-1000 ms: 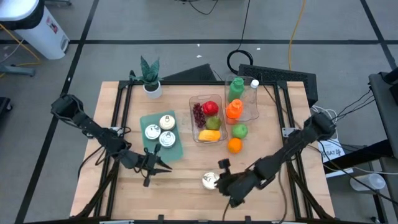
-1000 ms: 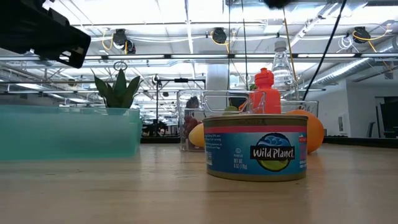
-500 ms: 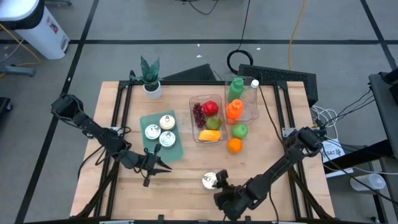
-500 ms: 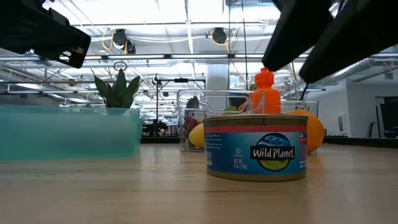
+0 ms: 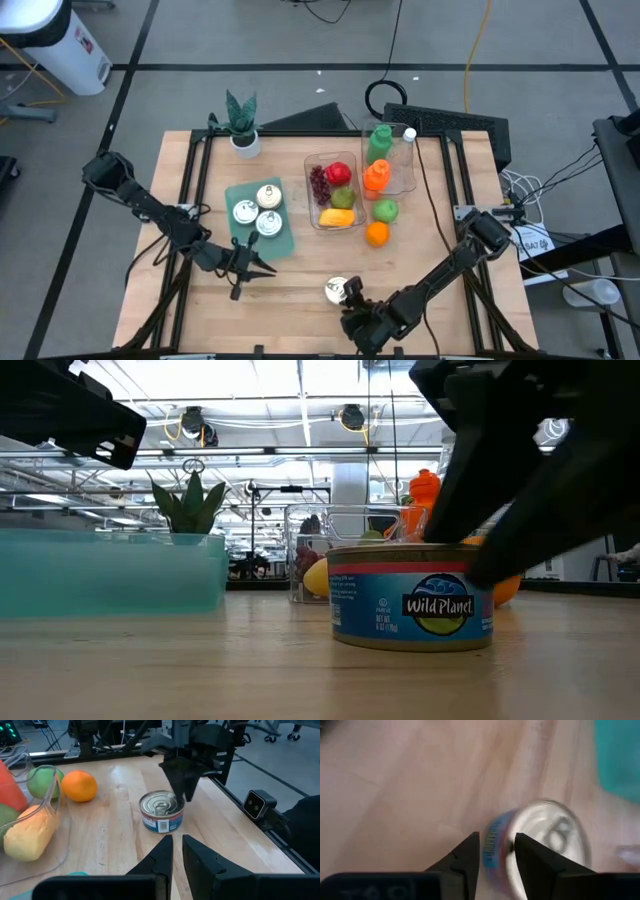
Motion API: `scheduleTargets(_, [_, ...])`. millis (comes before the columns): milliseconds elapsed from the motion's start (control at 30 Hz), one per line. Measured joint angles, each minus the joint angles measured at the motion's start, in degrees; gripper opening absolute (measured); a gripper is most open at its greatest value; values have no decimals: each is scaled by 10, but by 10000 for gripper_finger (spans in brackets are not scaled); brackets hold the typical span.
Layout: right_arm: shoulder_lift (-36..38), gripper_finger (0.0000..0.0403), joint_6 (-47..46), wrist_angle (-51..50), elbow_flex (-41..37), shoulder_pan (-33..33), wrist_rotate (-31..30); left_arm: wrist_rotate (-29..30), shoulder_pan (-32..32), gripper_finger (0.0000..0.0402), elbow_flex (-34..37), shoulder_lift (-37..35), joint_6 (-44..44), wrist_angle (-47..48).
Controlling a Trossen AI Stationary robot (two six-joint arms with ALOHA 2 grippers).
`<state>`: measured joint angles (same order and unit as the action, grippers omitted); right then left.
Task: Pick & Place Food Item
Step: Put the blue tuna can into the green bin
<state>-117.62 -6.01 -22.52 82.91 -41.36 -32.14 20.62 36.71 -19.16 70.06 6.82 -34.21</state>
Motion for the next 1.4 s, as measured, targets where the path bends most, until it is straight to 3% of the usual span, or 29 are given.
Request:
scheduleTargets(300, [-9, 91, -28, 8, -12, 4, -26, -7, 0, 51, 0, 0, 6, -1])
scheduleTargets(633, [-6, 38, -68, 20, -59, 21, 16, -28, 0, 51, 0, 27, -9, -28])
scheduleTargets(833, [-7, 4, -101, 20, -63, 39, 64, -60, 0, 51, -31, 102, -78, -63])
scheduleTargets(1200, [0, 0, -113, 54, -63, 59, 129, -56, -16, 52, -206, 295, -178, -33])
scheduleTargets(1400, [13, 0, -128, 66, -63, 62, 136, -49, -18, 97, -257, 361, -222, -15])
